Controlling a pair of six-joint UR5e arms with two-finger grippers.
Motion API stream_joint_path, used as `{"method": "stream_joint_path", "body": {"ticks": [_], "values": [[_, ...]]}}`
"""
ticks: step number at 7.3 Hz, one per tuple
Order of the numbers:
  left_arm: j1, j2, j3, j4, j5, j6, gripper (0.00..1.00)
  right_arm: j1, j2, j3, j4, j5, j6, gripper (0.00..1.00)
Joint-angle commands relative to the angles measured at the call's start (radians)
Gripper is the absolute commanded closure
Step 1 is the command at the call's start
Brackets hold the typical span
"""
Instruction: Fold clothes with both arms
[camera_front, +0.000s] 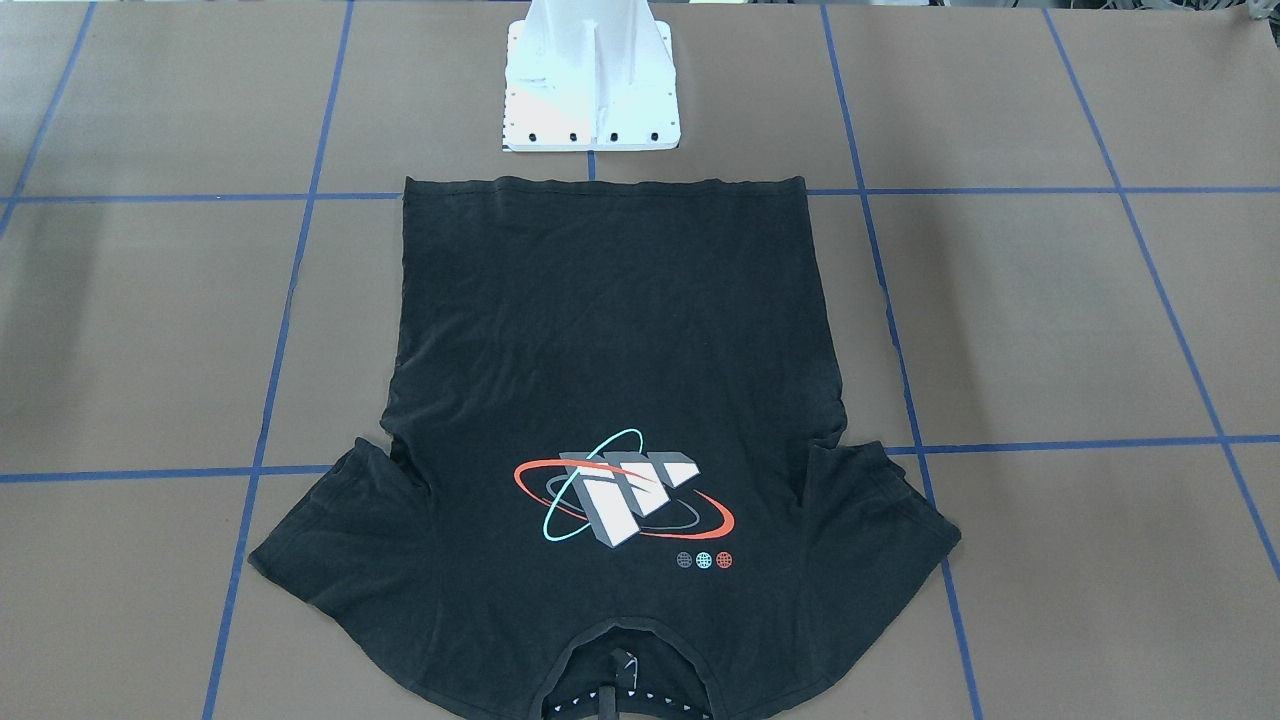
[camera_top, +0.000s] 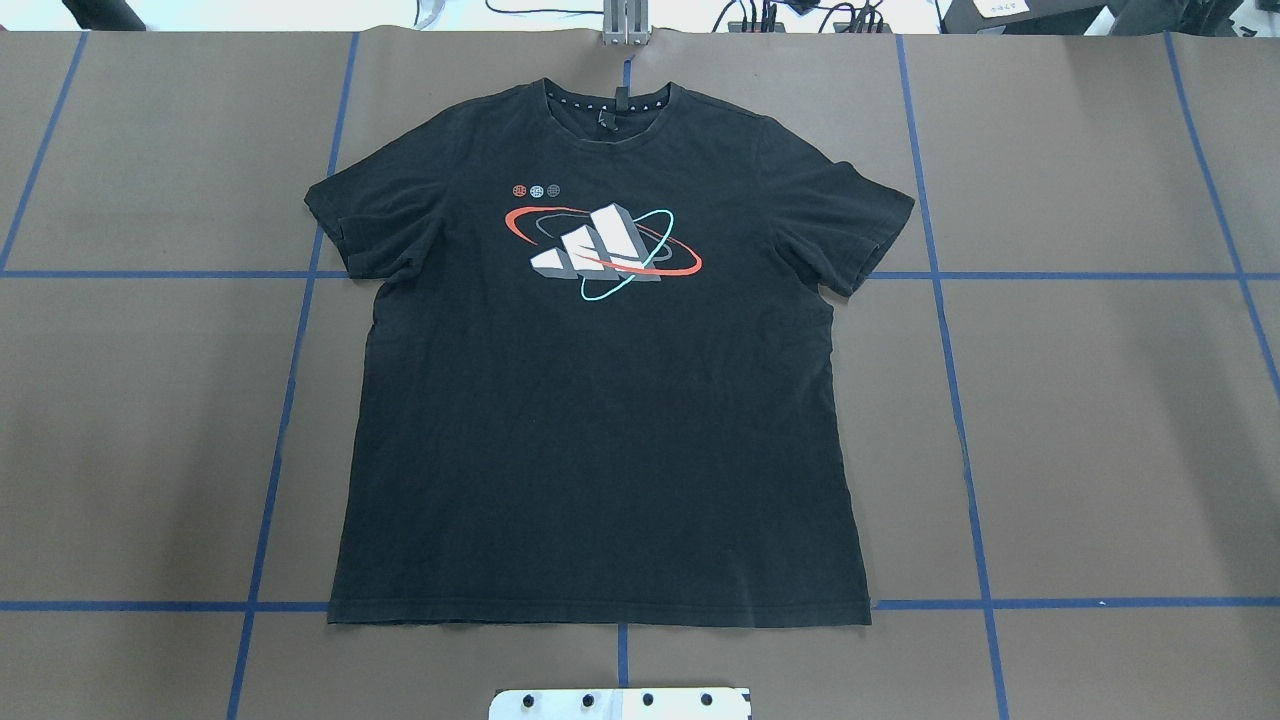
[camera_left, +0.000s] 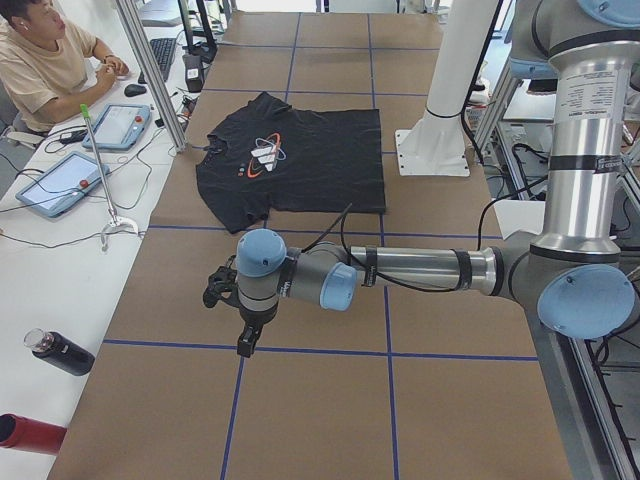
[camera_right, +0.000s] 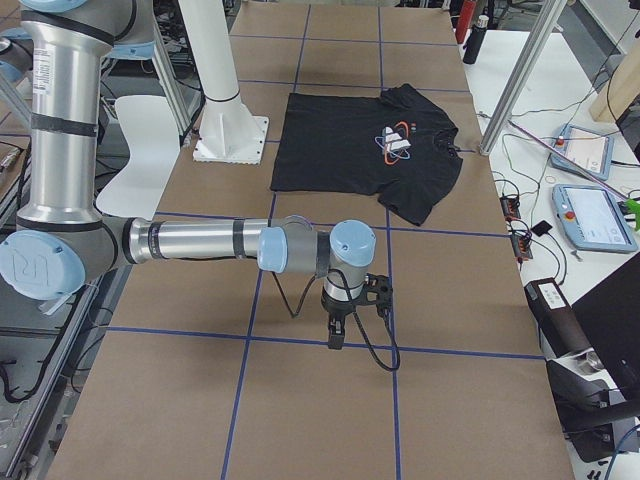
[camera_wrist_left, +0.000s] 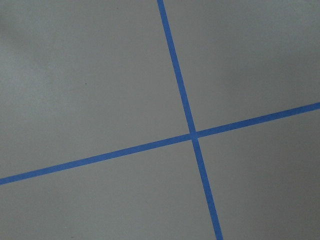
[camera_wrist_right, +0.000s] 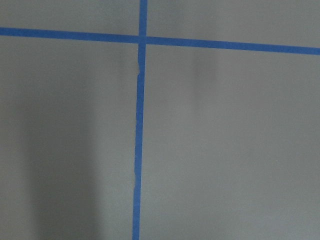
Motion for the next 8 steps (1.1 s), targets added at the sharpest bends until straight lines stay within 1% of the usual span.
{"method": "stream_joint_path", "body": {"ticks": [1, 3, 4, 5, 6, 7, 8], "values": [[0.001, 0.0, -0.012, -0.007, -0.008, 0.0, 0.0, 0.0, 0.0, 0.005, 0.0, 0.0, 0.002, 0.0], [0.002, -0.003, -0.014, -0.04, 0.0, -0.003, 0.0, 0.0, 0.006, 0.053, 0.002, 0.002, 0.001, 0.0], [0.002, 0.0, -0.017, -0.126, 0.0, -0.014, 0.0, 0.0, 0.041, 0.076, 0.0, 0.002, 0.007, 0.0], [0.002, -0.009, -0.024, -0.149, -0.011, -0.014, 0.0, -0.003, 0.069, 0.094, 0.0, 0.005, 0.01, 0.0], [0.002, -0.033, -0.032, -0.192, 0.027, -0.008, 0.0, -0.005, 0.109, 0.111, 0.0, 0.008, 0.01, 0.0], [0.002, -0.079, -0.032, -0.22, 0.079, -0.011, 0.0, -0.009, 0.152, 0.148, 0.002, 0.002, 0.01, 0.0], [0.002, -0.143, -0.021, -0.295, 0.089, -0.011, 0.0, -0.009, 0.213, 0.139, 0.0, 0.003, 0.021, 0.0]]}}
